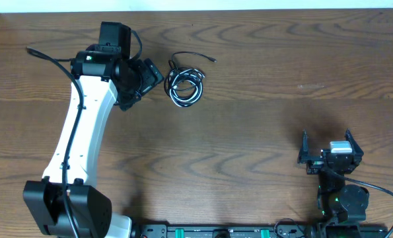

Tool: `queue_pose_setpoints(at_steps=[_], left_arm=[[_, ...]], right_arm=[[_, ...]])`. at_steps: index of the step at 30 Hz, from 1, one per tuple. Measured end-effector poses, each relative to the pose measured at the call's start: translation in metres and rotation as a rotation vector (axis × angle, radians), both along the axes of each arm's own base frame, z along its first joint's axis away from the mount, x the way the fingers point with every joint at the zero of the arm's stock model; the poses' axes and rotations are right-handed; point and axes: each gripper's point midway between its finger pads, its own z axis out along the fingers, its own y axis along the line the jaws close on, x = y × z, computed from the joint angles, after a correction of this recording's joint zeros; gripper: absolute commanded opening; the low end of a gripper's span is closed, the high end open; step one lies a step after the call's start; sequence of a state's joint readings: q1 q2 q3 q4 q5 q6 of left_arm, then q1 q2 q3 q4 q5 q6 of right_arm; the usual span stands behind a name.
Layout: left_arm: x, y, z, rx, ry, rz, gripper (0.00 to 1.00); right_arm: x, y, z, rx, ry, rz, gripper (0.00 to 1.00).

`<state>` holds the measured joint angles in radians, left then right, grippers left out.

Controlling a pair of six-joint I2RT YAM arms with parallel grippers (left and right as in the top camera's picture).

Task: Untangle cables
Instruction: 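Position the open left gripper beside the black and white cables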

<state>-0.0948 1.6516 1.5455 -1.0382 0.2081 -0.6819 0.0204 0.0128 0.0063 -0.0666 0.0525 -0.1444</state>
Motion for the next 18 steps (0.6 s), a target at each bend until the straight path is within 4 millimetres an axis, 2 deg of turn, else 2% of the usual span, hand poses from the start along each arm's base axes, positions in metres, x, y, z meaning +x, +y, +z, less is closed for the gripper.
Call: queue_pose_setpoints(at_steps=[6,18], left_arm=[[0.0,0.0007,-0.0001,-0.022,0.015,0.077,0.87],[-0.0021,0.0009,-0.001,-0.028,0.028,0.099,0.88]], right_arm=[[0.0,0.0,0.0,0.0,0.0,0.0,0.99],[0.0,0.0,0.0,0.0,0.0,0.0,0.99]])
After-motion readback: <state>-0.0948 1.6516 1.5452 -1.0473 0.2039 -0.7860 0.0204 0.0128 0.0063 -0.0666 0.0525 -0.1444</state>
